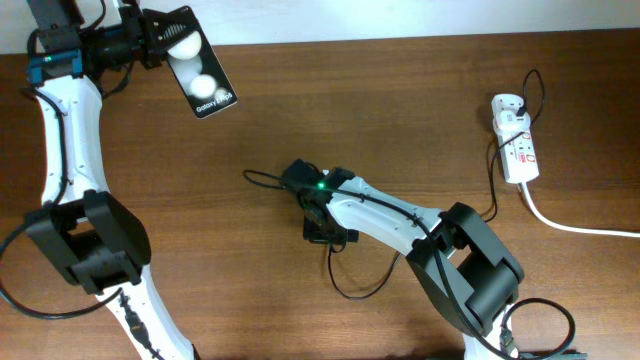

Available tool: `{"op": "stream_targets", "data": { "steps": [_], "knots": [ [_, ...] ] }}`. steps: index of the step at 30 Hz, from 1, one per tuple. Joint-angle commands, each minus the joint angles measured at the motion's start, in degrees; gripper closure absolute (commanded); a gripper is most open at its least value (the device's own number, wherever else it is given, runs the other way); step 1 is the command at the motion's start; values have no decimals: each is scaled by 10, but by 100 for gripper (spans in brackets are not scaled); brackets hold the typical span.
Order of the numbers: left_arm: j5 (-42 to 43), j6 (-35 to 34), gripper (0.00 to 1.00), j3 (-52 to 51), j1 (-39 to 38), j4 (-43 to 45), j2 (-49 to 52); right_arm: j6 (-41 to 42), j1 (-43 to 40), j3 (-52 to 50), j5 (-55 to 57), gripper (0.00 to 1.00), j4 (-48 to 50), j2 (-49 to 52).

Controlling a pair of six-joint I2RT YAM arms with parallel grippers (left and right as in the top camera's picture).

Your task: Plug charger to phone and switch on socket

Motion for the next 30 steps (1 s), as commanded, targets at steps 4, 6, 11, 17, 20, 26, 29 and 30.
{"op": "stream_targets", "data": {
  "steps": [4,6,11,17,20,26,29,30],
  "knots": [
    [7,7,100,7,7,-1,-17,2,6,7,-5,96,-6,14],
    [7,7,100,7,10,-1,-17,-28,-9,9,-45,96,-16,12],
    [7,7,100,7,10,-1,-17,-152,-153,10,-285,96,-9,-30],
    [7,7,100,7,-2,-14,-17,-425,-302,10,-819,96,117,-33],
    [7,7,100,7,-30,-16,-17,-463,-282,10,-881,96,174,-33],
    [-26,7,100,7,-88,-16,-17,-461,-210,12,-902,96,294,-34],
    [-39,7,100,7,-95,-16,-17,-455,-211,27,-902,96,313,-34],
    [-50,7,100,7,-96,-16,-17,-446,-211,43,-890,96,314,-34]
  ]
}}
